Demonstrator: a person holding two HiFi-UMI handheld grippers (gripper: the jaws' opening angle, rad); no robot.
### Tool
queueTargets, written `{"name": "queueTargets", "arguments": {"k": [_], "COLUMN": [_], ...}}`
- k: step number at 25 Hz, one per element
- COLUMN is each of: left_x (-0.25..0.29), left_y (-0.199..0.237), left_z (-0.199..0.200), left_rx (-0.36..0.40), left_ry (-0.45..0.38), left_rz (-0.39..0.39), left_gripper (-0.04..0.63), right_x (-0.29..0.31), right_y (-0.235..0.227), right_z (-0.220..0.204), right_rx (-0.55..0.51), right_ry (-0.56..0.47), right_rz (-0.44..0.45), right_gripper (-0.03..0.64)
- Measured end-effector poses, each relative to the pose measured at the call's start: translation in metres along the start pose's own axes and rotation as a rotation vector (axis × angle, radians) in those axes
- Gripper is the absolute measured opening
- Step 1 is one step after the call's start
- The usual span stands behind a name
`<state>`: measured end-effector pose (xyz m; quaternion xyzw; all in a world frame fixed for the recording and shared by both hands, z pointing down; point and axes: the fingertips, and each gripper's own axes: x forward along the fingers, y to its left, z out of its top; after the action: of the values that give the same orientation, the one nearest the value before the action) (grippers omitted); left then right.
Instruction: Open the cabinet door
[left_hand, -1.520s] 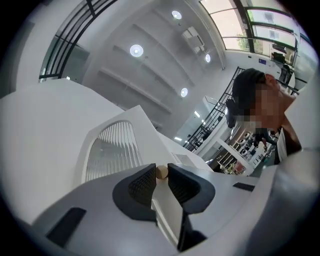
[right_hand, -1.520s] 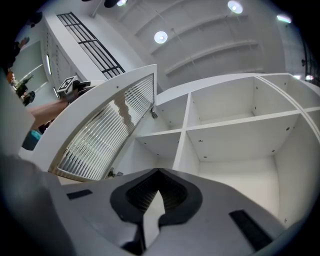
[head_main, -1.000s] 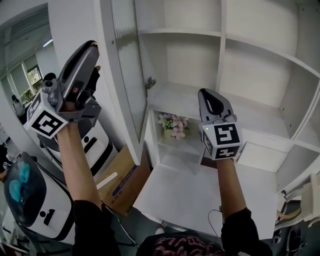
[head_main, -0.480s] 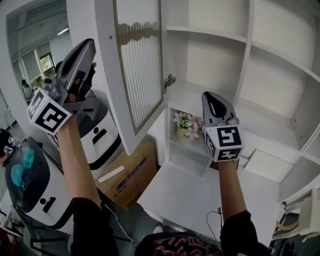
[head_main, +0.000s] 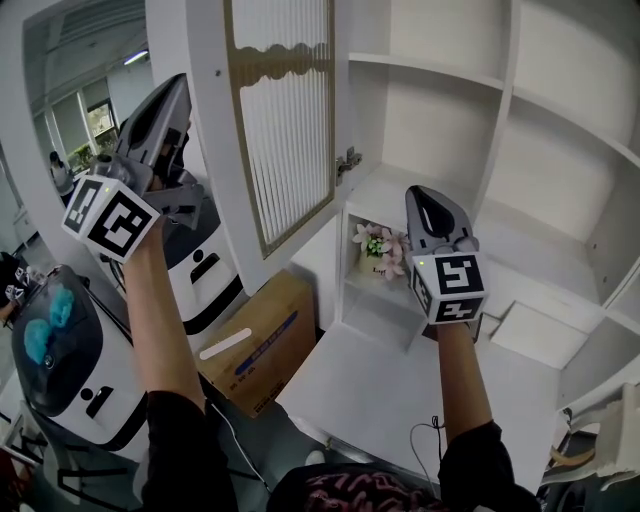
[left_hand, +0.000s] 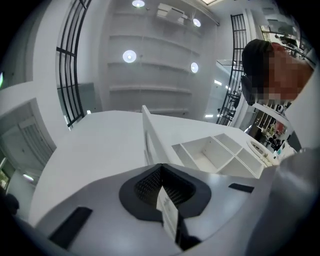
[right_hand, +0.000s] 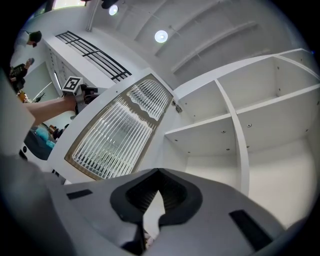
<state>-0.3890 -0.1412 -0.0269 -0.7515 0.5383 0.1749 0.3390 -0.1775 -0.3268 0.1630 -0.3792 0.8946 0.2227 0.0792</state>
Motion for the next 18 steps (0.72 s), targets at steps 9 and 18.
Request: {"name": "queueTargets", "arguments": {"k": [9,18], "left_x": [-0.016,0.003], "left_y": [-0.006,-0.057], "left_z": [0.014,0.033], "left_rx": [0.122,0.202], "left_ry": [-0.011,0.001], "left_rz": [0.190,0.213], "left_gripper": [0.015,0.015], "right_x": [-0.014,-0.049], "right_y": [-0.013,-0.037], "right_z": [0.005,0.021], "right_rx": [0.005,0.004], "right_ry": [-0.010,-0.028], "right_rz": [-0.021,-0.054], "right_gripper": [0.015,0.015]}}
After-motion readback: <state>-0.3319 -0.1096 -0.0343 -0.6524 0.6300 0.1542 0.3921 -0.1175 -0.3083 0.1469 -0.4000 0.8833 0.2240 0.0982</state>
